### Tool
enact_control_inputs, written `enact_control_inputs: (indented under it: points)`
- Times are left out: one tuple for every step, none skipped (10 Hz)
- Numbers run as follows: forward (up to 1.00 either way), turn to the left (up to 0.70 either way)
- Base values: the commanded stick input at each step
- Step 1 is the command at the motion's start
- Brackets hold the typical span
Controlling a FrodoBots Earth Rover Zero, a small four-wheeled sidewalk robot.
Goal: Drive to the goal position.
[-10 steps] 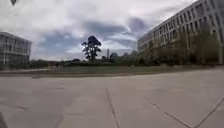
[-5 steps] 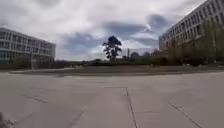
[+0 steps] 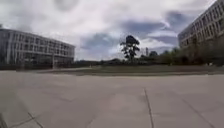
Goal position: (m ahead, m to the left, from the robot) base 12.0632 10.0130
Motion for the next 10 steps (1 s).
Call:
enact_control_inputs:
  points:
    - [0.53, 0.53]
    - [0.51, 0.51]
    - [0.52, 0.52]
    - [0.52, 0.52]
    - [0.53, 0.53]
    - [0.51, 0.51]
    - [0.52, 0.52]
    - [0.53, 0.53]
    - [0.53, 0.53]
    - [0.53, 0.53]
